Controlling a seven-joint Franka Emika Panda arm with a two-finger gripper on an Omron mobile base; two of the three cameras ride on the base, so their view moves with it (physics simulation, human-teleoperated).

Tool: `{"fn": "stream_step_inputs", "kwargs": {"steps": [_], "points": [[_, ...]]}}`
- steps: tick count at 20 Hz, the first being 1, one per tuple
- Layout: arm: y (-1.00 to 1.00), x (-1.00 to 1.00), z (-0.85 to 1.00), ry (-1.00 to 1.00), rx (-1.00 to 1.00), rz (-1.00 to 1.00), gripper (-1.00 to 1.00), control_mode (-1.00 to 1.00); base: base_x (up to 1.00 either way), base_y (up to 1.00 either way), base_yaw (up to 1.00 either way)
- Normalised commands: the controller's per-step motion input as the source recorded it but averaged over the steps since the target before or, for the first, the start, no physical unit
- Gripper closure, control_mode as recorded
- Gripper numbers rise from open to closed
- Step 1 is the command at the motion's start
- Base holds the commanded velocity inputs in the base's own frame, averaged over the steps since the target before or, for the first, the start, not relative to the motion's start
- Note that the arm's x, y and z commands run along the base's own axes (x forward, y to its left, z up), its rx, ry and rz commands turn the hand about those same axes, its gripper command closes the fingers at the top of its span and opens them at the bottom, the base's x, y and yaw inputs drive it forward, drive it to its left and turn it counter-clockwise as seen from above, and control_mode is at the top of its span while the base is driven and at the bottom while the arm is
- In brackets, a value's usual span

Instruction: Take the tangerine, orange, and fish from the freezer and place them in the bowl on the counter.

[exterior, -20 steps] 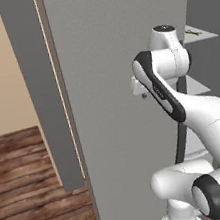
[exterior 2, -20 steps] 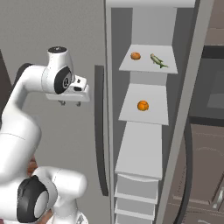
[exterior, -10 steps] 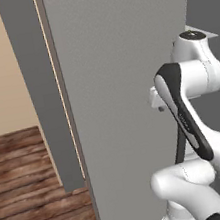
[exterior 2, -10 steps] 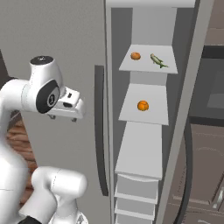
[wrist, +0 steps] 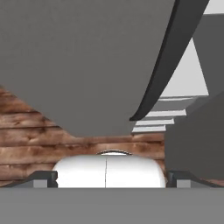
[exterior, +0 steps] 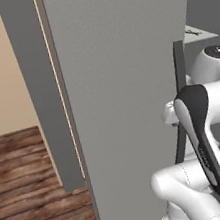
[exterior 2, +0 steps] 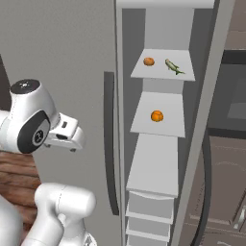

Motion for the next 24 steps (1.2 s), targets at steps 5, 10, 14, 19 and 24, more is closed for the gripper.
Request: {"fn": "stream_step_inputs", "kwargs": {"steps": [5, 10, 14, 19, 24], "points": [[0.00, -0.01, 0.00, 0.00, 0.00, 0.00, -1.00, 1.00, -0.01, 0.00, 0.00], [0.00, 0.00, 0.00, 0.00, 0.00, 0.00, -1.00, 1.00, 0.00, -0.62, 0.00], [0.00, 0.00, 0.00, 0.00, 0.00, 0.00, -1.00, 1.00, 0.06, -0.76, 0.00], [0.00, 0.00, 0.00, 0.00, 0.00, 0.00, -1.00, 1.00, 0.28, -0.21, 0.00], [0.00, 0.00, 0.00, 0.00, 0.00, 0.00, -1.00, 1.00, 0.49, -0.02, 0.00]]}}
